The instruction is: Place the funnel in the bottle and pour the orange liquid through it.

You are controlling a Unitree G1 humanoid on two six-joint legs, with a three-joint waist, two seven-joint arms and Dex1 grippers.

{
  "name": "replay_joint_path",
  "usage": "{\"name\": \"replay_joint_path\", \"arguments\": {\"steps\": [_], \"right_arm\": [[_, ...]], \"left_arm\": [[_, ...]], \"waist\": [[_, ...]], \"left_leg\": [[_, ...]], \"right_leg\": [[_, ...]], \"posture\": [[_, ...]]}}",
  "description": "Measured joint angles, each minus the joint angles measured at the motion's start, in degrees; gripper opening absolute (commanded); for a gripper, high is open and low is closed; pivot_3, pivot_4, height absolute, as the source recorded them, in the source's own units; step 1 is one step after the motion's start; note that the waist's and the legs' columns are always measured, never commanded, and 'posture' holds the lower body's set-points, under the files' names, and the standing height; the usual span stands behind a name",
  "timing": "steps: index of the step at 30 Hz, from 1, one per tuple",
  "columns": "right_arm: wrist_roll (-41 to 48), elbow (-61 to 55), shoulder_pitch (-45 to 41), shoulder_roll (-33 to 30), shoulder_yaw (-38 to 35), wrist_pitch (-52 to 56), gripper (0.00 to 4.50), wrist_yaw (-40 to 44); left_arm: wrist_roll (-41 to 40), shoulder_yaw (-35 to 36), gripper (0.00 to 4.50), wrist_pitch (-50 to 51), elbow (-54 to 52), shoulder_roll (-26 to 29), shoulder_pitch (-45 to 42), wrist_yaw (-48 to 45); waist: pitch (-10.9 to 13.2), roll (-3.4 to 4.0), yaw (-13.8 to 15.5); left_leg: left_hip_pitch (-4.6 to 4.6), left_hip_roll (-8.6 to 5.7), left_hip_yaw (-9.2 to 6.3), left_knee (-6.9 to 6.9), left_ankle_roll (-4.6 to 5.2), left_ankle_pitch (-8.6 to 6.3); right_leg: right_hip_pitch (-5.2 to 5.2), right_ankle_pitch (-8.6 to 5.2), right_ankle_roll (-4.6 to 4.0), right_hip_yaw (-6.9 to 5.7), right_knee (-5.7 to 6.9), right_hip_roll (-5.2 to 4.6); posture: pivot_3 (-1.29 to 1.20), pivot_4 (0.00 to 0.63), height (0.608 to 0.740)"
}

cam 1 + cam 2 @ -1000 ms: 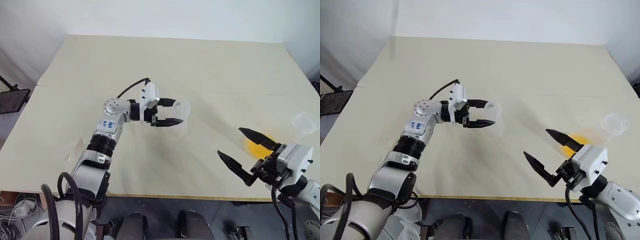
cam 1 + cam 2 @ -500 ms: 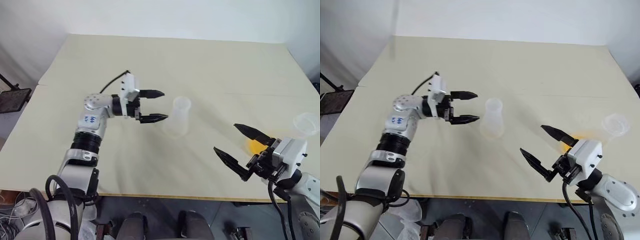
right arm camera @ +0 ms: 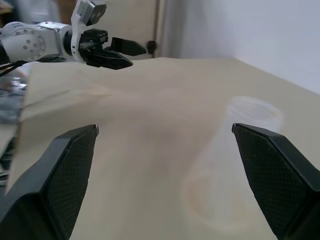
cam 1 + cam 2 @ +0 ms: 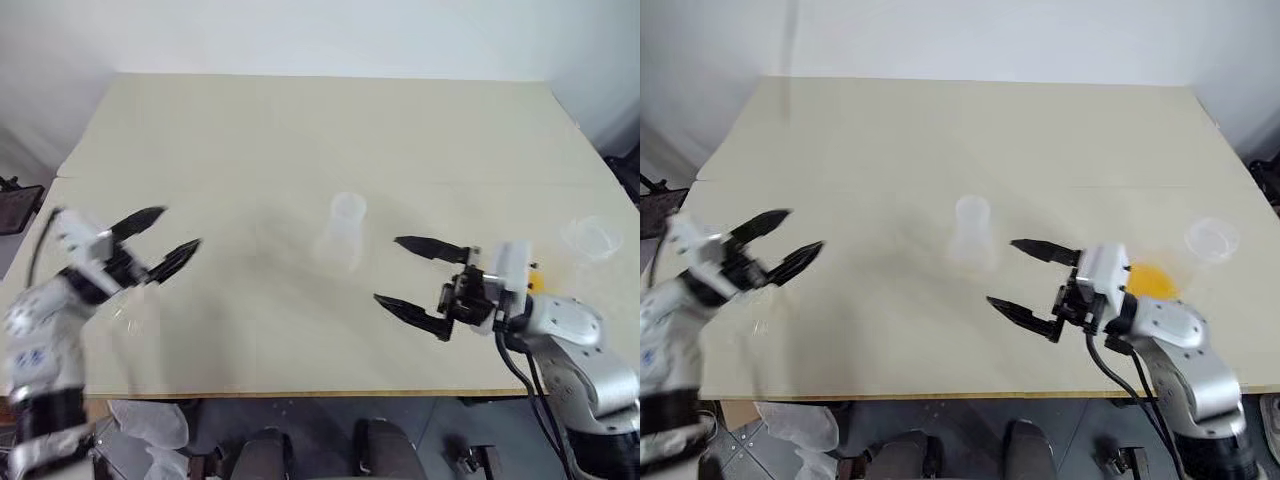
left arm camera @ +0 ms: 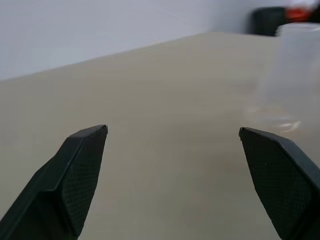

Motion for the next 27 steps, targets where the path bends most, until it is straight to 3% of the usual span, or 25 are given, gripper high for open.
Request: {"name": "replay_joint_path", "arguments": {"steps": [5, 14, 21, 27], "right_arm": [[-0.1, 3.1, -3.9, 1.2, 3.6, -0.3, 4.50, 4.5], [-1.3, 6.7, -7.2, 2.6, 6.7, -1.8, 4.50, 8.9], [-2.3, 7.9, -8.0, 3.9, 7.3, -2.8, 4.50, 10.0], [-2.7, 8.2, -8.0, 4.8, 7.3, -3.5, 4.50, 9.9]], "left_arm": [[-4.7, 13.5, 4.48, 1.7, -11.4, -5.0, 16.3, 8.5], [-12.8, 26.7, 4.48, 2.8, -16.3, -11.7, 36.1, 11.8], [-14.2, 25.1, 4.48, 2.3, -17.7, -16.1, 42.3, 10.4], [-11.6, 14.4, 4.48, 2.4, -24.6, -16.4, 42.7, 10.0]], "waist": [[0.0, -0.01, 1.0], [0.0, -0.06, 1.3], [-0.1, -0.09, 1.6], [-0.1, -0.11, 1.4]], "left_leg": [[0.01, 0.09, -0.08, 0.04, 0.02, -0.01], [0.03, -0.01, 0.04, 0.00, 0.02, -0.03], [0.02, 0.00, 0.07, 0.01, 0.05, -0.05], [0.03, -0.02, 0.10, 0.01, 0.04, -0.05]], "right_leg": [[0.10, 0.00, 0.00, 0.12, -0.07, -0.08], [0.13, 0.00, -0.01, 0.15, -0.21, 0.02], [0.13, -0.01, -0.01, 0.25, -0.24, 0.01], [0.12, -0.01, -0.02, 0.28, -0.25, 0.04]], "posture": [[0.00, 0.150, 0.740], [0.00, 0.150, 0.740], [0.00, 0.150, 0.740], [0.00, 0.150, 0.740]]}}
